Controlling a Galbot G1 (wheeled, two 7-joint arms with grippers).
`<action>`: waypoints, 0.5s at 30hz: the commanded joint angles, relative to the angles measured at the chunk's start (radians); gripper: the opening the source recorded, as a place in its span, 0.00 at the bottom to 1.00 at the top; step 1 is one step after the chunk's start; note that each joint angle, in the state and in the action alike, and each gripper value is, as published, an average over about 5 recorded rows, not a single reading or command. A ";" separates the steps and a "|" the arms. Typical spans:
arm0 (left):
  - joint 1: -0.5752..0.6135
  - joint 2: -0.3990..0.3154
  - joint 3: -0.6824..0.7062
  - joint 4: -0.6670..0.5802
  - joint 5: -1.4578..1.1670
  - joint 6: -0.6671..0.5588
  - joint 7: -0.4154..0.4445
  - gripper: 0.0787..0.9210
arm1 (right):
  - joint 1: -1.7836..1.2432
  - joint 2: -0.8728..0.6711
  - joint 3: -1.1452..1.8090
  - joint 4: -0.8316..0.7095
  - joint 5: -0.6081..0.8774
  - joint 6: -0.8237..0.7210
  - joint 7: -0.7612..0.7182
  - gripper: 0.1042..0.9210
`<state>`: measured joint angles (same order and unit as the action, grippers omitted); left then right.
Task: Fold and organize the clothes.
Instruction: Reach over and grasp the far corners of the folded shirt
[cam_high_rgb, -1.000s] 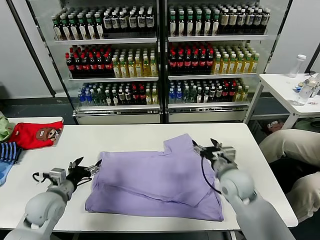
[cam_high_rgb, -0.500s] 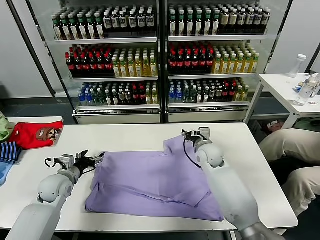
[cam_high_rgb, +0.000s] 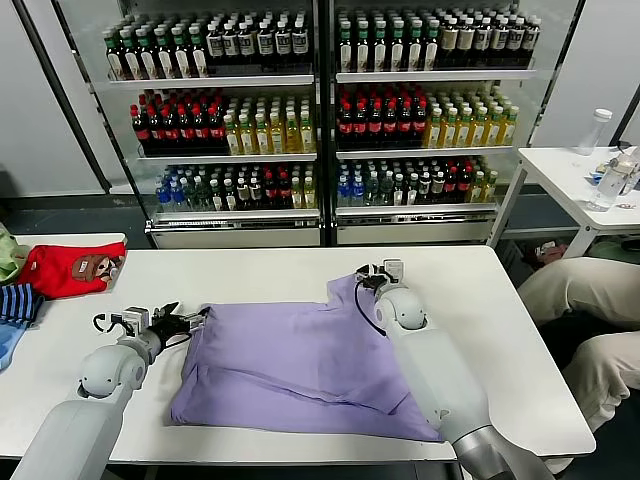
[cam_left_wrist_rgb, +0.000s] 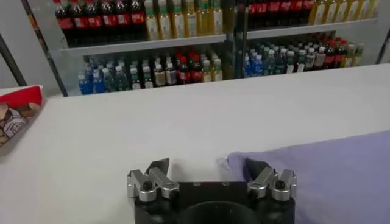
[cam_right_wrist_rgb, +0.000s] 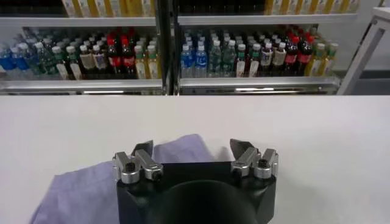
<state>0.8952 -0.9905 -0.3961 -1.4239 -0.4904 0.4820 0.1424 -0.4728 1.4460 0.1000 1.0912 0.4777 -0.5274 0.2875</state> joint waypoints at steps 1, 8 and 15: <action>-0.006 -0.002 0.001 0.017 -0.001 0.000 0.030 0.80 | 0.018 0.019 -0.002 -0.046 -0.010 0.004 -0.002 0.76; 0.004 -0.007 -0.009 0.011 -0.006 0.001 0.050 0.56 | 0.019 0.018 -0.004 -0.041 -0.009 0.001 -0.008 0.49; 0.011 -0.022 -0.010 0.005 -0.003 -0.004 0.061 0.31 | 0.017 0.019 -0.005 -0.042 -0.012 0.014 -0.016 0.24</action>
<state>0.9046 -1.0048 -0.4065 -1.4216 -0.4949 0.4789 0.1859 -0.4602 1.4603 0.0962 1.0601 0.4669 -0.5202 0.2732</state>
